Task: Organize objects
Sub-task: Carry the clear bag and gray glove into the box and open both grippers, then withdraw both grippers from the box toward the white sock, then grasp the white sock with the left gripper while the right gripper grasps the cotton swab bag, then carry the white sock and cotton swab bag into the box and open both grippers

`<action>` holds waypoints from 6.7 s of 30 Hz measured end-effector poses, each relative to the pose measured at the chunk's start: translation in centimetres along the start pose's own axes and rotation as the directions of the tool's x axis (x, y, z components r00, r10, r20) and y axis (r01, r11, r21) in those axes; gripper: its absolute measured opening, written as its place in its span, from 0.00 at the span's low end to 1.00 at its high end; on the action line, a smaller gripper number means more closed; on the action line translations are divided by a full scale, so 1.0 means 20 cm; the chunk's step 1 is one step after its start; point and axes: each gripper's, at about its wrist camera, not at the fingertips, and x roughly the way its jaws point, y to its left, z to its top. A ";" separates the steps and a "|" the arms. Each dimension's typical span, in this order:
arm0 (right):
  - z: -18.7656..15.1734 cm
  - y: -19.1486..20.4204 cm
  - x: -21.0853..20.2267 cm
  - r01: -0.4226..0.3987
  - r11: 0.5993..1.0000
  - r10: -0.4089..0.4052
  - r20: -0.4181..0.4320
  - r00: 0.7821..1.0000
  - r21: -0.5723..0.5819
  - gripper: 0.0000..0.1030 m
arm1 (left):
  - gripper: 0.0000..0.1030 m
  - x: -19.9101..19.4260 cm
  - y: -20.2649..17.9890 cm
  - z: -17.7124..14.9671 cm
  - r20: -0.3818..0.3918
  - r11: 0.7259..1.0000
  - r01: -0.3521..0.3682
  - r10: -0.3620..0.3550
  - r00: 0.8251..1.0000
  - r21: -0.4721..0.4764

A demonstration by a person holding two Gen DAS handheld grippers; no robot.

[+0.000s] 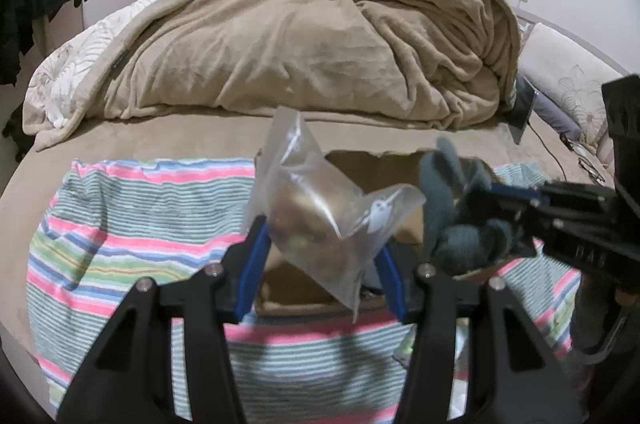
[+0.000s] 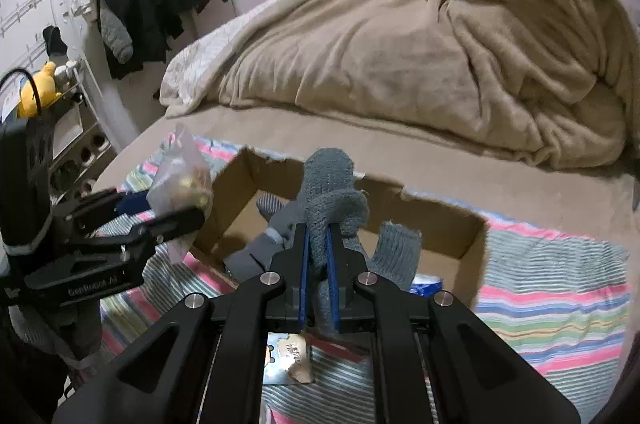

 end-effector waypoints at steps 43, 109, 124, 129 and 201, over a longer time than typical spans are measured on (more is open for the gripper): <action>-0.08 -0.02 -0.07 0.023 0.997 -0.020 -0.036 0.999 0.074 0.49 | 0.81 -0.11 0.01 0.01 0.012 1.000 -0.023 0.023 1.000 0.007; -0.92 0.14 -0.16 0.036 0.999 -0.040 -0.302 0.953 -0.020 0.52 | 0.81 -0.17 -0.31 -0.73 -0.258 0.993 0.114 -0.101 0.961 0.037; -0.81 -0.07 -0.29 0.039 0.994 -0.016 -0.212 0.977 0.106 0.49 | 0.44 0.00 -0.44 -0.77 -0.309 0.983 0.147 -0.107 0.945 0.106; -0.76 -0.14 -0.33 0.047 0.989 -0.022 -0.172 0.985 0.141 0.49 | 0.34 -0.02 -0.43 -0.76 -0.306 0.981 0.174 -0.141 0.942 0.082; -0.07 -0.31 0.15 0.170 0.976 -0.163 -0.066 0.984 0.132 0.57 | 0.38 0.30 -0.17 -0.03 -0.157 0.992 0.121 -0.124 0.980 -0.024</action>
